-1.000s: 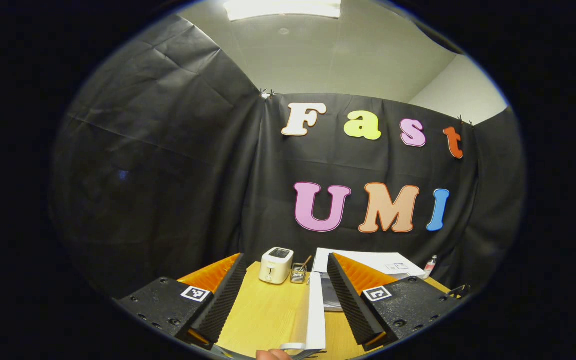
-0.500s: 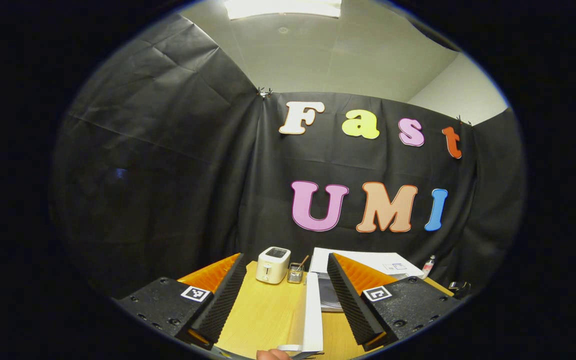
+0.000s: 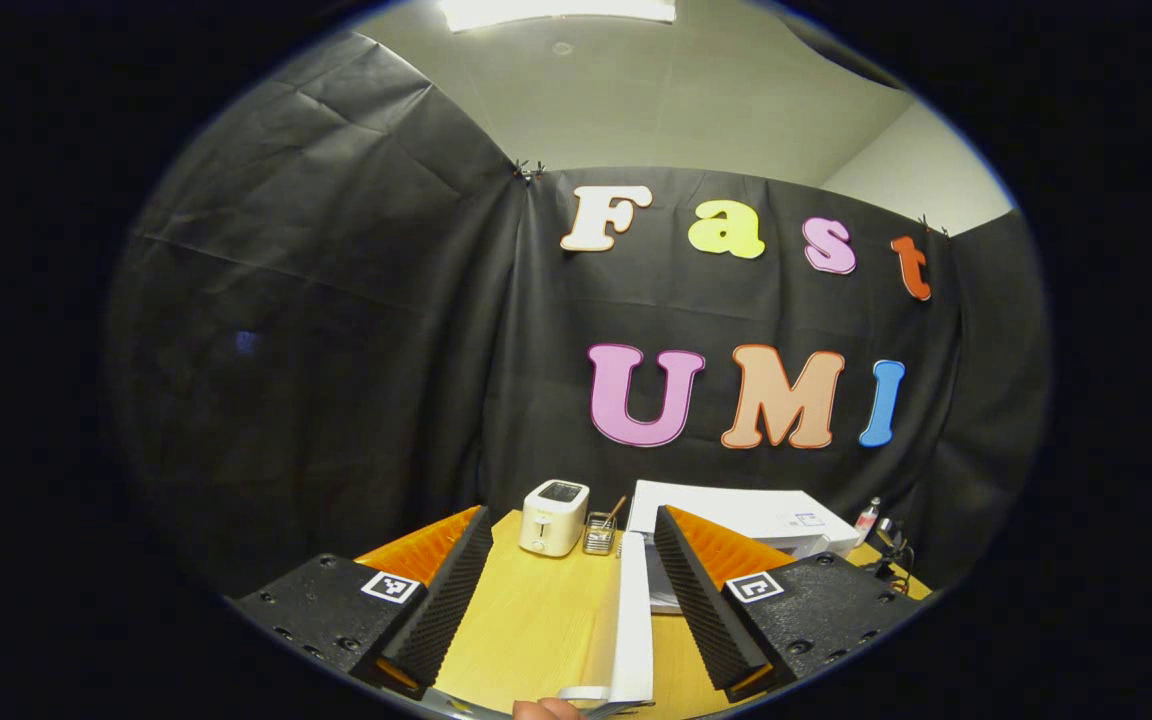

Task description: Open the microwave oven with the left hand, put the food in, and close the microwave oven.

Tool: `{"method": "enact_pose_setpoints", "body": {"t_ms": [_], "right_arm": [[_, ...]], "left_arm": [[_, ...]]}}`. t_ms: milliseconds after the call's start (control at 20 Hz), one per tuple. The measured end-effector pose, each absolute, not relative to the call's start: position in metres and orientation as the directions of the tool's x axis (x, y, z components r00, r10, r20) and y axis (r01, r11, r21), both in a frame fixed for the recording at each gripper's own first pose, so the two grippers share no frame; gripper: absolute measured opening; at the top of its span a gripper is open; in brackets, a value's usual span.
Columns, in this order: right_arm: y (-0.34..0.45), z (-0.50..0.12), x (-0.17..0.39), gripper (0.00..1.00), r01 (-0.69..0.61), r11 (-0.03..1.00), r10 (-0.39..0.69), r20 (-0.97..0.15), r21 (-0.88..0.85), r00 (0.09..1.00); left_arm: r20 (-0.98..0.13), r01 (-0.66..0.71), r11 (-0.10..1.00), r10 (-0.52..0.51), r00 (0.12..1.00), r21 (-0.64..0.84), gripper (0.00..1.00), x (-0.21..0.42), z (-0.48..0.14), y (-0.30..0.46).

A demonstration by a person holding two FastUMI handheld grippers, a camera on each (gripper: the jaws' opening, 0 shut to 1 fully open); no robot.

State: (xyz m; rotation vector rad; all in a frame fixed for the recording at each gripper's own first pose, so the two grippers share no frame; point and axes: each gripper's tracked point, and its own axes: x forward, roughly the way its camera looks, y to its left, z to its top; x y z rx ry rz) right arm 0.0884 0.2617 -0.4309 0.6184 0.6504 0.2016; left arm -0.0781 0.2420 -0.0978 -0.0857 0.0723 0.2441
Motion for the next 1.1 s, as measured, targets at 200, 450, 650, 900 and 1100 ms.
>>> {"method": "enact_pose_setpoints", "body": {"t_ms": [200,450,650,900,1100], "right_arm": [[0.291,-0.437,0.126,0.78,0.040,0.812,0.295,-0.469,0.582,0.833],[0.324,-0.447,0.166,0.79,0.098,0.770,0.247,-0.435,0.631,0.866],[0.345,-0.447,0.189,0.79,0.144,0.733,0.206,-0.419,0.665,0.884],[0.347,-0.456,0.210,0.78,0.181,0.733,0.144,-0.411,0.656,0.900],[0.349,-0.473,0.221,0.78,0.201,0.741,0.119,-0.419,0.641,0.900]], "left_arm": [[-0.126,-0.250,0.966,0.242,0.962,-0.059,0.96,-0.080,-0.105,0.242],[-0.142,-0.281,0.957,0.269,0.953,-0.075,0.93,-0.079,-0.109,0.244],[-0.151,-0.285,0.958,0.278,0.949,-0.024,0.93,-0.084,-0.109,0.251],[-0.147,-0.275,0.961,0.273,0.951,0.002,0.95,-0.081,-0.106,0.252],[-0.123,-0.278,0.960,0.281,0.952,0.039,0.95,-0.082,-0.102,0.256]]}}
